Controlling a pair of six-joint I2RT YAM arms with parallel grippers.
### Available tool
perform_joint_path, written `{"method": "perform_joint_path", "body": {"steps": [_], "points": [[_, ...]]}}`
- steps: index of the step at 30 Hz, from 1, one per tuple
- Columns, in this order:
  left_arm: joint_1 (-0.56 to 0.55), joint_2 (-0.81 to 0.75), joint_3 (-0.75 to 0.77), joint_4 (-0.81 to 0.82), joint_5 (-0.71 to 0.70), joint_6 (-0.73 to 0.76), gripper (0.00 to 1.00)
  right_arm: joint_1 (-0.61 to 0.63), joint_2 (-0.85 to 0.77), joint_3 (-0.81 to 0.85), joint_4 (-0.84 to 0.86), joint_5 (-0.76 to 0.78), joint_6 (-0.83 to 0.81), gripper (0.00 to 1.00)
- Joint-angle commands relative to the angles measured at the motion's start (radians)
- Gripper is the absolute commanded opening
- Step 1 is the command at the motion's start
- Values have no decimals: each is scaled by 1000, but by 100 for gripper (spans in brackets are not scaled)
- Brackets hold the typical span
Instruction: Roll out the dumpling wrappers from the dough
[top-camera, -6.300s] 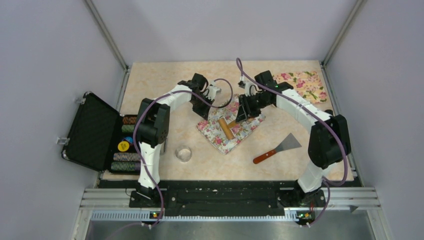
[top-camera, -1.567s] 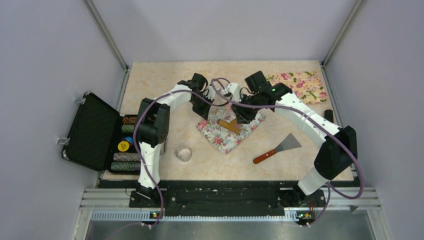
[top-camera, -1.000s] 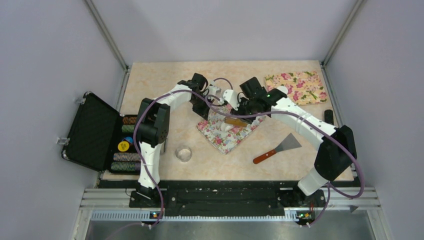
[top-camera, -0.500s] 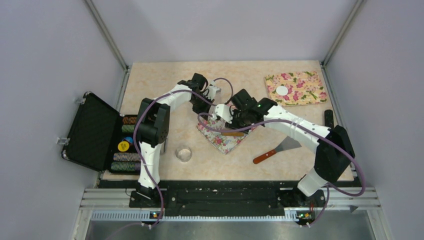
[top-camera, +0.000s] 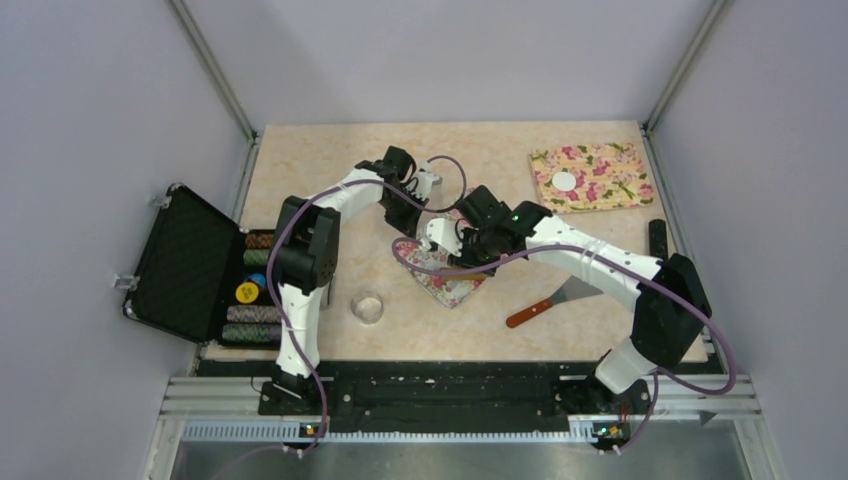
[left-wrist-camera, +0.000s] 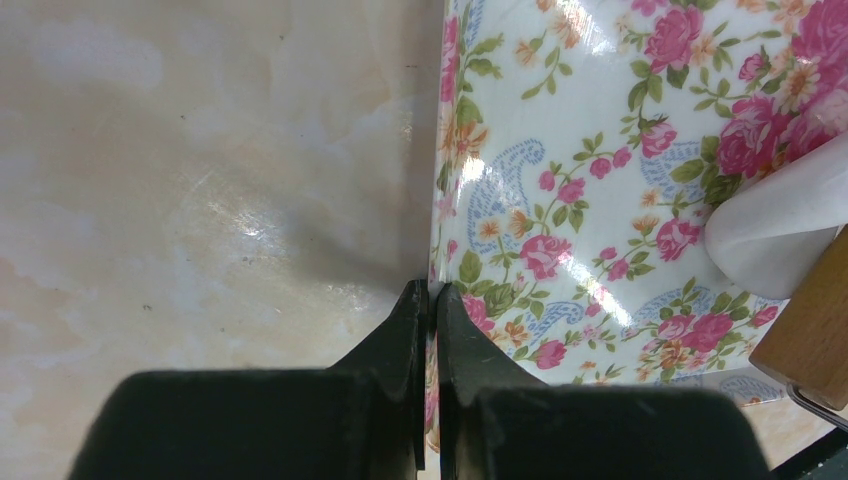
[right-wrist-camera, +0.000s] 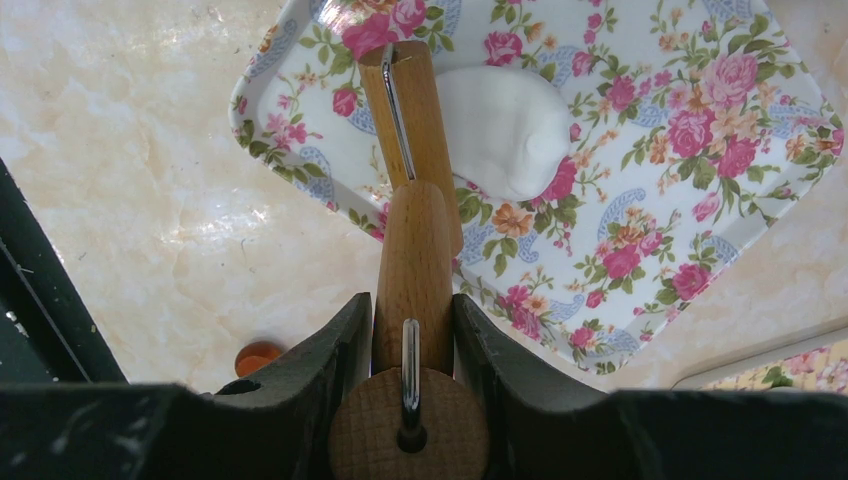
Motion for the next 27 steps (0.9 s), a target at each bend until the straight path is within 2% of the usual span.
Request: {"method": "perform_joint_path", "body": {"steps": [1, 6, 12, 19, 27], "points": [[0, 30, 4, 16, -44, 2, 0, 21, 0, -9, 6, -11, 14, 0], [0, 30, 5, 14, -41, 4, 0, 35, -54, 50, -33, -59, -16, 0], [0, 31, 5, 14, -42, 4, 0, 41, -155, 103, -1, 14, -107, 0], [-1, 34, 10, 10, -44, 4, 0, 90, -190, -26, 159, 164, -234, 0], [0, 36, 11, 10, -43, 4, 0, 108, -126, -149, 308, 265, -336, 0]]}}
